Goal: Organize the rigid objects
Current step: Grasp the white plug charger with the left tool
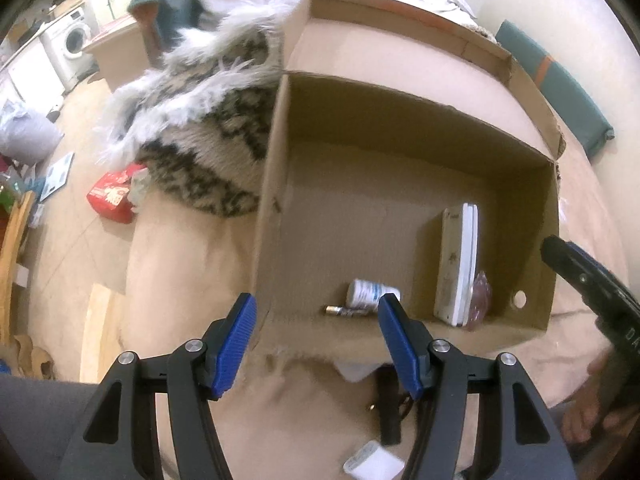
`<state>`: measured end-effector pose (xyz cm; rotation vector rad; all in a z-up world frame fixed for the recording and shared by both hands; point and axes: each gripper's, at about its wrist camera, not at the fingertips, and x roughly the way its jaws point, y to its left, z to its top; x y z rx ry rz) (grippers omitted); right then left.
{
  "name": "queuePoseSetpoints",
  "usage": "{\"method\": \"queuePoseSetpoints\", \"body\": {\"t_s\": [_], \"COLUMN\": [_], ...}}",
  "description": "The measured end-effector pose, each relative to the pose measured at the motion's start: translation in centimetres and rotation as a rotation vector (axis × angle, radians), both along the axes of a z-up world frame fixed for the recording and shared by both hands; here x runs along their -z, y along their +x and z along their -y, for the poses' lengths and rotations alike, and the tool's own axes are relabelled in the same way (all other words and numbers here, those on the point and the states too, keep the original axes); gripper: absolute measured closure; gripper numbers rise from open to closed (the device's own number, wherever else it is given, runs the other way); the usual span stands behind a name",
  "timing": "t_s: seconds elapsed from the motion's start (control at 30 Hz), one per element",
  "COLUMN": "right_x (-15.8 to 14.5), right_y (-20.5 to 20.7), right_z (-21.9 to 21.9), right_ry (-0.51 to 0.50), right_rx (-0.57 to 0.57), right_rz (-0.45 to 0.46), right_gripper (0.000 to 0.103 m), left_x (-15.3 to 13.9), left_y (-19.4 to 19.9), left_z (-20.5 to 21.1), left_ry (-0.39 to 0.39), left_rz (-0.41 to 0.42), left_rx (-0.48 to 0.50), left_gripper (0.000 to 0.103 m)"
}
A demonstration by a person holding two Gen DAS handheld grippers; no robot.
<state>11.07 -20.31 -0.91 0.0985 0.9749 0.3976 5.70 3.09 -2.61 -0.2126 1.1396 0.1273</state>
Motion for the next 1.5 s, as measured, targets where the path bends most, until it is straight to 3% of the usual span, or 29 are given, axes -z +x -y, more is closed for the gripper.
{"method": "queuePoseSetpoints", "body": {"t_s": [0.43,0.63,0.83,0.97,1.07,1.17,1.23,1.5], "right_x": [0.6,2.4,3.7,3.9,3.9,4.0,4.2,4.5], "right_y": [-5.5,-5.3,-4.5,-4.3,-4.3,-4.5,-4.5,-4.9], "right_z": [1.9,2.1,1.9,1.3,1.2,1.3,1.4,1.2], "right_ry": [0.035,-0.016,0.007,-0.018,-0.018,-0.004,0.001,0.013], "right_rx": [0.006,0.056,0.067,0.065,0.059,0.047,0.046,0.026], "right_rz": [-0.084,-0.147,-0.207,-0.207,-0.203,-0.220,-0.230,-0.259], "right_gripper": [0.019,0.019,0.019,0.019,0.018,0.018,0.018,0.018], "left_x": [1.2,3.8,5.5,7.4,8.6,9.7,10.1,11.5], "left_y": [-3.7,-3.4,-3.6,-4.0,-5.1,-6.1,-6.6,-6.8], "left_z": [-0.7,0.5,1.3,2.6,4.9,8.6,10.0,11.5], "left_ry": [0.002,-0.009,-0.021,-0.083,-0.119,-0.042,-0.025,-0.016], "left_rz": [-0.023,-0.092,-0.141,-0.232,-0.295,-0.359,-0.356,-0.420], "left_rx": [-0.026,-0.001,0.027,0.067,0.167,0.378,0.451,0.497], "left_gripper": [0.041,0.041,0.041,0.041,0.041,0.041,0.040,0.040]}}
